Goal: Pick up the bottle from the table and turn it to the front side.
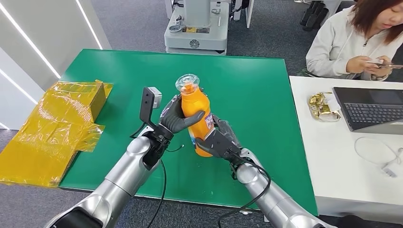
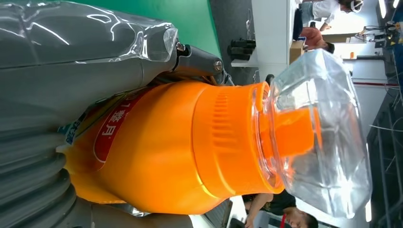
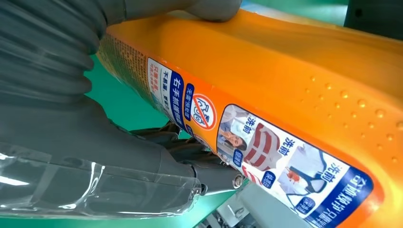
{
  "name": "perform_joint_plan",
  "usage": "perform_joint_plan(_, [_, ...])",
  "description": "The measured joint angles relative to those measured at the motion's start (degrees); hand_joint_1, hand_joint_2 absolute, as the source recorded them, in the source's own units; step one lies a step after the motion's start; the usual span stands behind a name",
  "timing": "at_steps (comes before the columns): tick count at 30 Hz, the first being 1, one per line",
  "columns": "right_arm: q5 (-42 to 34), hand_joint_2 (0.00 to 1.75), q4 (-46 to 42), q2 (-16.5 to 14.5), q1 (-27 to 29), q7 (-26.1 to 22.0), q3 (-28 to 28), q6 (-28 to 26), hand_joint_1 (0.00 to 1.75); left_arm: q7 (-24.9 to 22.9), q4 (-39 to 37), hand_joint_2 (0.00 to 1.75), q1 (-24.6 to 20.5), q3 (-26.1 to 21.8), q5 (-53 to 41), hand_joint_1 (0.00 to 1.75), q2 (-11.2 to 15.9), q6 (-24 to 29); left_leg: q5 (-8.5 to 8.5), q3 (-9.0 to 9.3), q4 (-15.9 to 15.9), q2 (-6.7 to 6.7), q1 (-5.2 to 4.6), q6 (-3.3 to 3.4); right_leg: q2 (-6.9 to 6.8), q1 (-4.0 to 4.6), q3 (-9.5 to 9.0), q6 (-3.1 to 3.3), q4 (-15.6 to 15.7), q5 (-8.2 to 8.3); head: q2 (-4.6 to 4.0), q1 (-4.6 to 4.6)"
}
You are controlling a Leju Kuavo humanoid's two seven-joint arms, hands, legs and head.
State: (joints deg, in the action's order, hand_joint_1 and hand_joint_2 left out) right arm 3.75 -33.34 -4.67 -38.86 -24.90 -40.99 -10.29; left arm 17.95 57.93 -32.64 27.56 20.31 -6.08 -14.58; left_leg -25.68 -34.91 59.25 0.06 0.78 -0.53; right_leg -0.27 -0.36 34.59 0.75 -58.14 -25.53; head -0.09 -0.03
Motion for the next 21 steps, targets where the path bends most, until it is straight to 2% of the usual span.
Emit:
perform_joint_plan(1, [0.1,1.75,-0.3,0.2,0.2,0.0,0.0,0.0,0.24,0.3,-0.1,1.75,0.0,0.0,-0.4,1.75,0.0,0.2,0.00,0.00,0.0,0.00,0.00,0.00,0.00,0.00,0.00,0.00,0.0,0.00,0.00,0.01])
perform_joint_plan(2, [0.2,1.75,-0.6,0.4,0.4,0.0,0.0,0.2,0.00,0.7,-0.2,1.75,0.0,0.1,-1.2,1.75,0.0,0.7,0.00,0.00,0.0,0.00,0.00,0.00,0.00,0.00,0.00,0.00,0.0,0.00,0.00,0.00])
perform_joint_plan(4, [0.4,1.75,-1.5,0.9,1.0,-0.2,0.2,0.6,0.00,2.8,-0.4,1.75,-0.2,0.3,-5.0,1.75,0.2,3.8,0.00,-0.01,0.0,-0.01,0.00,0.00,-0.02,0.00,0.00,0.00,0.0,0.00,0.00,-0.01])
perform_joint_plan(7, [0.2,1.75,-3.9,2.5,2.5,-0.8,1.0,1.3,0.00,6.6,-0.4,1.75,-1.4,0.8,-16.6,1.75,1.4,13.6,0.00,-0.02,0.0,-0.01,0.01,0.00,-0.03,0.00,-0.01,0.01,0.0,0.01,0.00,0.02])
perform_joint_plan(10, [-0.5,1.75,-7.6,4.9,4.8,-1.6,2.4,1.9,0.00,7.9,-0.4,1.75,-4.6,0.8,-31.9,1.75,4.3,24.8,0.01,-0.01,0.0,0.07,0.02,0.00,0.04,0.00,0.02,0.04,0.0,0.05,0.00,-0.01])
perform_joint_plan(12, [-1.3,1.75,-11.2,7.1,6.8,-1.9,3.7,2.0,0.00,7.7,-0.7,1.75,-7.7,0.8,-42.0,1.75,6.7,29.8,0.06,-0.04,0.0,-0.02,0.04,0.00,-0.06,0.02,0.02,0.04,0.0,0.06,0.00,-0.01])
perform_joint_plan(15, [-2.6,1.75,-18.2,10.4,10.5,-1.8,6.2,2.0,0.00,6.9,-1.3,1.75,-11.1,0.8,-52.4,1.75,9.8,32.7,0.09,-0.06,0.0,-0.11,0.04,0.01,-0.15,0.04,-0.02,0.04,0.0,0.05,0.00,0.01])
perform_joint_plan(21, [-3.7,1.75,-28.5,14.9,15.9,-1.7,9.4,1.6,0.00,5.5,-1.8,1.75,-12.4,0.5,-60.6,1.75,13.6,35.0,0.07,-0.07,0.0,-0.01,0.01,0.02,-0.03,0.02,0.03,0.03,0.0,0.05,0.00,0.01])
